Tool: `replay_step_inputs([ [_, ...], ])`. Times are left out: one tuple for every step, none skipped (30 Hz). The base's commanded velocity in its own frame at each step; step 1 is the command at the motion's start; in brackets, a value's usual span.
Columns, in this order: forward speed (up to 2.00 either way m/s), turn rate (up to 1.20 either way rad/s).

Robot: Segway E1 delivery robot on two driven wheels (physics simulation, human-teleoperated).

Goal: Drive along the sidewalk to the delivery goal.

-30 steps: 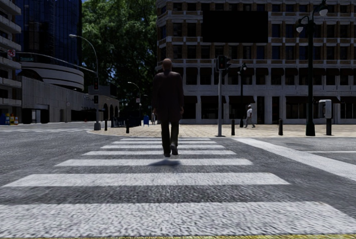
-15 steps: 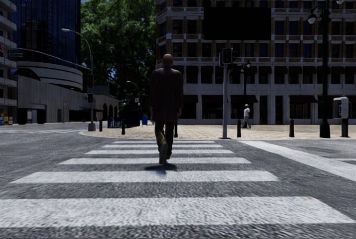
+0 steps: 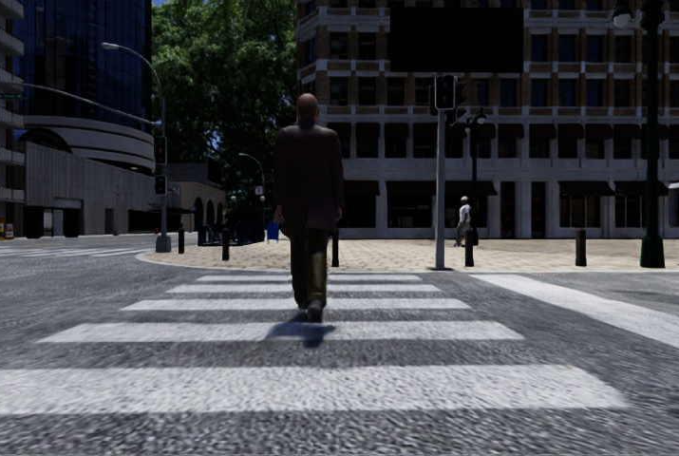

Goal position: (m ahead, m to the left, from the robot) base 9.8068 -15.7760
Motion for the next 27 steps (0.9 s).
replay_step_inputs([
  [1.66, 0.00],
  [1.66, 0.00],
  [1.66, 0.00],
  [1.66, 0.00],
  [1.66, 0.00],
  [1.66, 0.00],
  [1.66, 0.00],
  [1.66, 0.00],
  [1.66, 0.00],
  [1.65, 0.00],
  [1.65, 0.00],
  [1.65, 0.00],
  [1.62, 0.00],
  [1.56, 0.00],
  [1.52, 0.00],
  [1.49, 0.00],
  [1.49, 0.00],
  [1.48, 0.00],
  [1.47, 0.00],
  [1.47, 0.00],
  [1.47, 0.00],
  [1.47, 0.00],
  [1.47, 0.00],
  [1.46, 0.00],
  [1.46, 0.00],
  [1.45, 0.00],
  [1.45, 0.00],
])
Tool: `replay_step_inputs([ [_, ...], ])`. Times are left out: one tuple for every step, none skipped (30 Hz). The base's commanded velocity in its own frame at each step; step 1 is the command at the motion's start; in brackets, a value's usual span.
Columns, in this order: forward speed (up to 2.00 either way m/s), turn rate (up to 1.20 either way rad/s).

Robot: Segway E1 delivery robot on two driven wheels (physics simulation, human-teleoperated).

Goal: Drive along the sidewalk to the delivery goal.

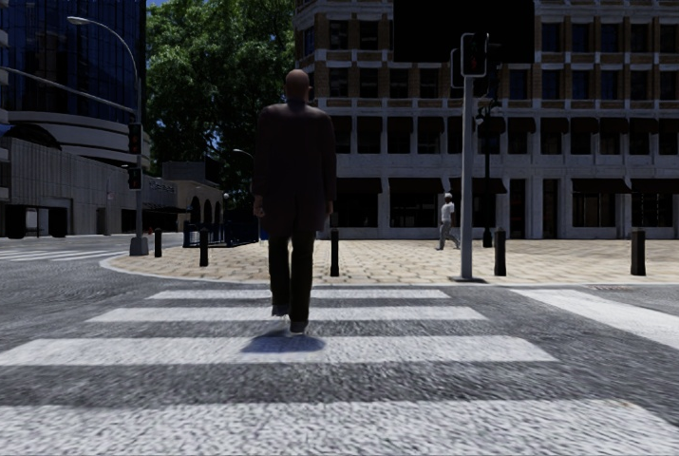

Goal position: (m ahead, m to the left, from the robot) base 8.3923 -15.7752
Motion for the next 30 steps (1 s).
replay_step_inputs([
  [1.45, 0.00],
  [1.45, 0.00],
  [1.44, 0.00],
  [1.44, 0.00],
  [1.44, 0.00],
  [1.44, 0.00],
  [1.44, 0.00],
  [1.44, 0.00],
  [1.44, 0.00],
  [1.44, 0.00],
  [1.44, 0.00],
  [1.44, 0.00],
  [1.44, 0.00],
  [1.44, 0.00],
  [1.44, 0.00],
  [1.44, 0.00],
  [1.44, 0.00],
  [1.44, 0.00],
  [1.43, 0.00],
  [1.39, 0.00],
  [1.39, 0.00],
  [1.34, 0.00],
  [1.30, 0.00],
  [1.29, 0.00],
  [1.26, 0.00],
  [1.24, 0.00],
  [1.23, 0.00],
  [1.23, 0.00],
  [1.22, 0.00],
  [1.22, 0.00],
])
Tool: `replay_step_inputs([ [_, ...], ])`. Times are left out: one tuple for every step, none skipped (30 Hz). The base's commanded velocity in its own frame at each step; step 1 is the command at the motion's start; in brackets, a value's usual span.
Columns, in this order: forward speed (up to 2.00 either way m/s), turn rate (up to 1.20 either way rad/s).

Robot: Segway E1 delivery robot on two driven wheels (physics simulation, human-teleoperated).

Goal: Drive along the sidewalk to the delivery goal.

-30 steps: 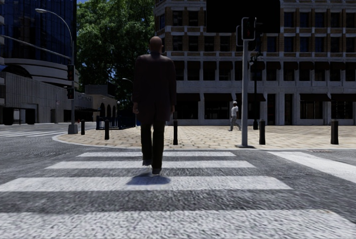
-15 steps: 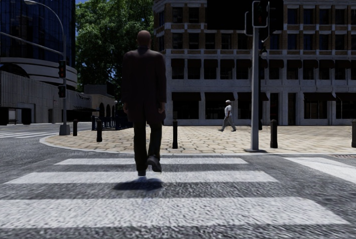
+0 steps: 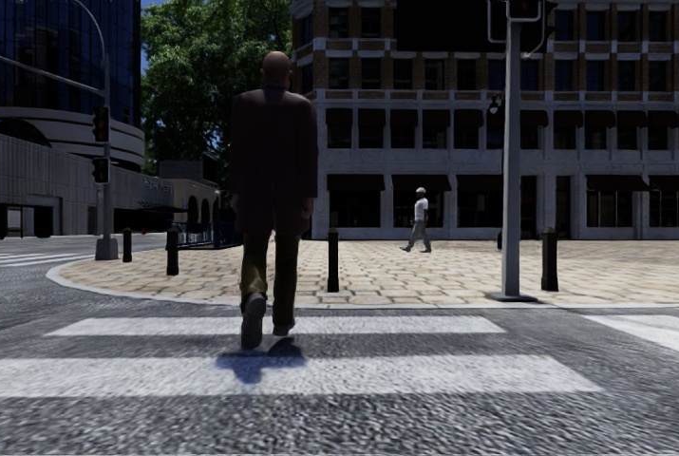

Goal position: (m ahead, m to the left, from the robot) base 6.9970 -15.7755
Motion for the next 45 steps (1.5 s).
replay_step_inputs([
  [1.22, 0.00],
  [1.22, 0.00],
  [1.22, 0.00],
  [1.22, 0.00],
  [1.22, 0.00],
  [1.22, 0.00],
  [1.22, 0.00],
  [1.22, 0.00],
  [1.22, 0.00],
  [1.22, 0.00],
  [1.22, 0.00],
  [1.22, 0.00],
  [1.22, 0.08],
  [1.22, 0.35],
  [1.22, 0.55],
  [1.22, 0.55],
  [1.22, 0.60],
  [1.22, 0.61],
  [1.22, 0.61],
  [1.22, 0.61],
  [1.22, 0.60],
  [1.22, 0.53],
  [1.22, 0.45],
  [1.22, 0.45],
  [1.22, 0.25],
  [1.22, 0.14],
  [1.22, 0.11],
  [1.22, 0.10],
  [1.22, 0.08],
  [1.22, 0.04],
  [1.22, 0.02],
  [1.22, 0.02],
  [1.22, 0.02],
  [1.22, 0.01],
  [1.22, 0.00],
  [1.22, 0.00],
  [1.22, 0.00],
  [1.22, 0.00],
  [1.22, 0.03],
  [1.22, 0.27],
  [1.22, 0.52],
  [1.22, 0.64],
  [1.22, 0.67],
  [1.22, 0.67],
  [1.22, 0.67],
])
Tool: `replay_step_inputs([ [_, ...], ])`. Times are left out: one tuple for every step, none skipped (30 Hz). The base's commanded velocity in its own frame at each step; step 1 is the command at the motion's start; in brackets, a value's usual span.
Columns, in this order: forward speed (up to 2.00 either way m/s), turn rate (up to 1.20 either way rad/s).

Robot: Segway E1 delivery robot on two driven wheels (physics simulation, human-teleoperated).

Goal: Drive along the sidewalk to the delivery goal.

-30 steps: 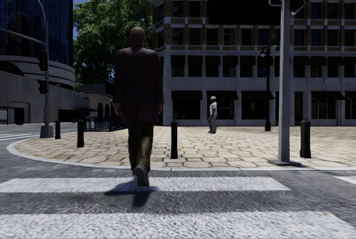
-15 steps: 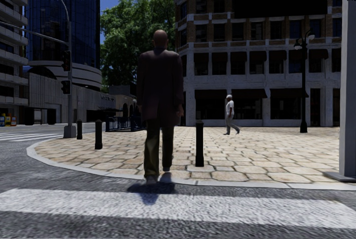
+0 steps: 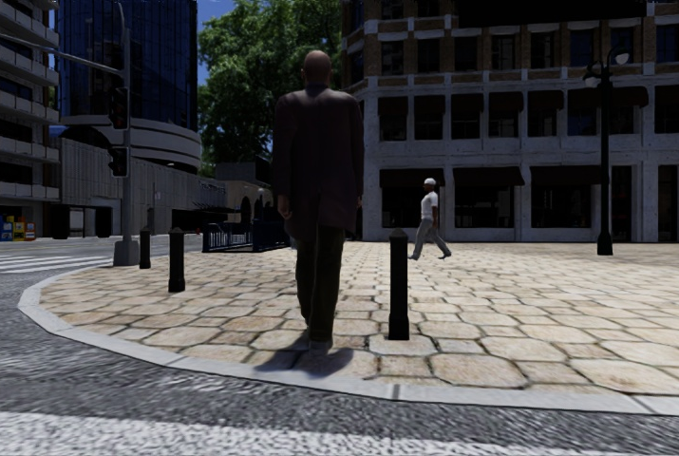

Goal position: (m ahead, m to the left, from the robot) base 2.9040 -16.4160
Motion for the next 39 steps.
replay_step_inputs([
  [1.22, 0.67],
  [1.22, 0.68],
  [1.22, 0.68],
  [1.22, 0.68],
  [1.22, 0.68],
  [1.22, 0.60],
  [1.22, 0.35],
  [1.22, 0.11],
  [1.22, 0.11],
  [1.22, 0.02],
  [1.22, 0.00],
  [1.22, 0.00],
  [1.22, 0.00],
  [1.22, 0.00],
  [1.22, 0.00],
  [1.22, 0.00],
  [1.22, 0.00],
  [1.22, 0.00],
  [1.22, 0.00],
  [1.22, 0.00],
  [1.22, 0.00],
  [1.22, 0.00],
  [1.22, 0.00],
  [1.22, 0.00],
  [1.22, 0.00],
  [1.22, 0.00],
  [1.22, 0.00],
  [1.22, 0.00],
  [1.22, 0.00],
  [1.22, 0.00],
  [1.22, 0.00],
  [1.22, 0.00],
  [1.22, 0.00],
  [1.22, 0.00],
  [1.22, 0.00],
  [1.22, 0.00],
  [1.22, 0.00],
  [1.22, 0.00],
  [1.22, 0.00],
])
